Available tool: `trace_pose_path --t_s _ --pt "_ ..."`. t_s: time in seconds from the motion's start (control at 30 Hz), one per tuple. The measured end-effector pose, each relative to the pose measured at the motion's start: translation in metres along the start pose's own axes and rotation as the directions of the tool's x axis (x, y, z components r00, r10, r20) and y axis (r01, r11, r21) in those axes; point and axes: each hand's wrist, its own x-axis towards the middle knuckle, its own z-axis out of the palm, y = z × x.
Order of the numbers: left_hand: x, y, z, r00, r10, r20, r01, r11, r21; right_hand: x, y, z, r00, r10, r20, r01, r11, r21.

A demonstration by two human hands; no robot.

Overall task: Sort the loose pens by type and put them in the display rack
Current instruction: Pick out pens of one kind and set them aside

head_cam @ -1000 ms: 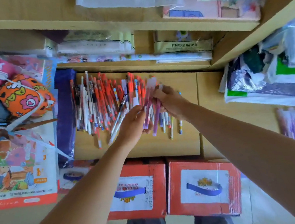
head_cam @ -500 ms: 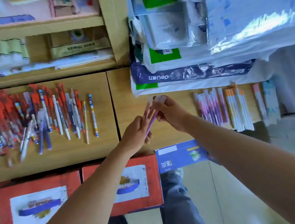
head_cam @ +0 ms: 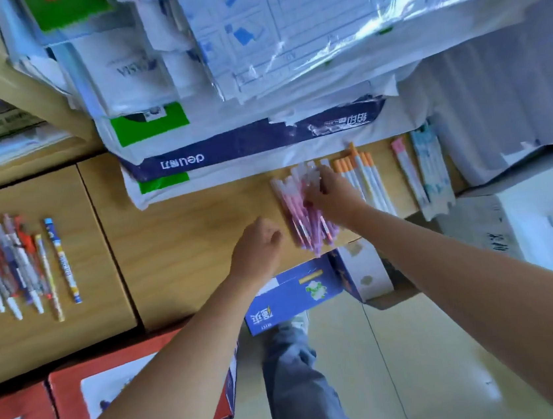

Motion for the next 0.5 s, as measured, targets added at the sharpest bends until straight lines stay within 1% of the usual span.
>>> trace_pose_path --t_s 0.07,0.13,0.2,0.3,0.43,0.5 --pt "0.012 -0.003 0.008 1.0 -0.002 -0.03 0.002 1.0 -0.009 0.01 0.008 -0.006 0.999 0.019 -0.036 -0.022 0.996 -0.083" --pt "0.02 -0.003 0.015 0.998 0.0 -0.06 -0.001 1.0 -0.008 0.015 0.014 -0.006 0.999 0.002 -0.033 -0.006 0.992 -0.126" --pt "0.024 0.001 0.02 0.996 0.025 -0.081 -0.025 1.0 0.011 0.021 0.018 0.0 0.999 -0.031 -0.037 0.026 0.993 -0.117" --pt "0.029 0.006 0.026 0.993 0.063 -0.1 -0.066 0.998 -0.022 0.025 0.023 0.01 0.996 -0.077 -0.051 0.07 0.99 -0.121" --pt "0.03 0.009 0.029 0.992 0.024 -0.122 -0.031 0.998 -0.06 0.018 0.028 0.006 0.987 -0.117 -0.107 0.111 0.992 -0.061" --pt "0.03 0.012 0.029 0.99 0.011 -0.139 -0.018 0.999 -0.051 0.013 0.035 0.0 0.983 -0.125 -0.136 0.113 0.989 -0.092"
